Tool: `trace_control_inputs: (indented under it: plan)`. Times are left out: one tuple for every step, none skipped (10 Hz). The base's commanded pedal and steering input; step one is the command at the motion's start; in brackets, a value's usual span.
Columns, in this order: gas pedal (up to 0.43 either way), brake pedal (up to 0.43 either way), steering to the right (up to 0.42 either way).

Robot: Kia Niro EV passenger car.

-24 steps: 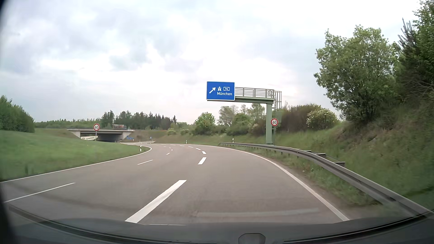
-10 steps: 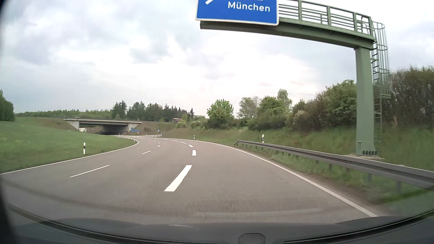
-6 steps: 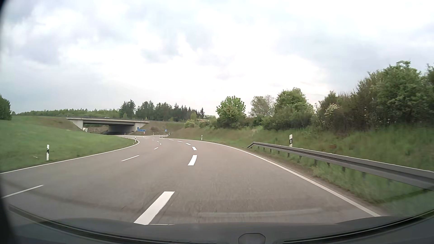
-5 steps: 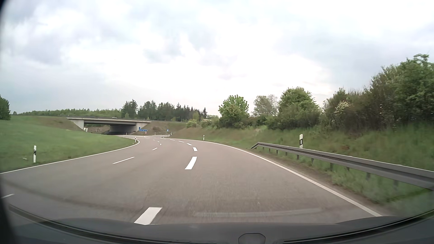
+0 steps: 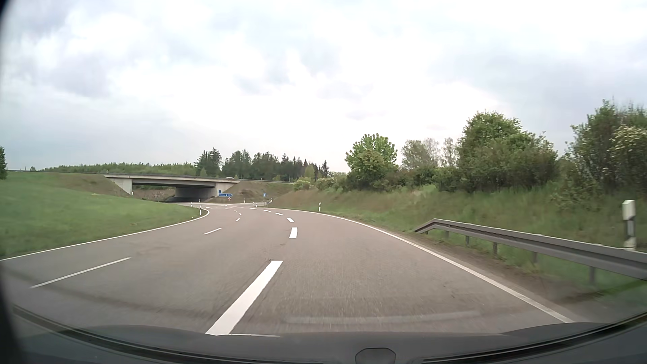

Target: Follow the waypoints while adhering to traffic rules and regulations

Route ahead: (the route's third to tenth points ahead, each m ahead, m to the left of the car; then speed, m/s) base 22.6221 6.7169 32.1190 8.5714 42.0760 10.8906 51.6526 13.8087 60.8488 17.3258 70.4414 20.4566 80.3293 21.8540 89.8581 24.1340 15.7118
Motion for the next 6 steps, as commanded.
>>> trace_control_inputs:
  plan:
    - [0.087, 0.0, -0.033]
    - [0.087, 0.0, -0.032]
    - [0.087, 0.0, -0.031]
    - [0.087, 0.0, -0.03]
    - [0.087, 0.0, -0.03]
    - [0.087, 0.0, -0.03]
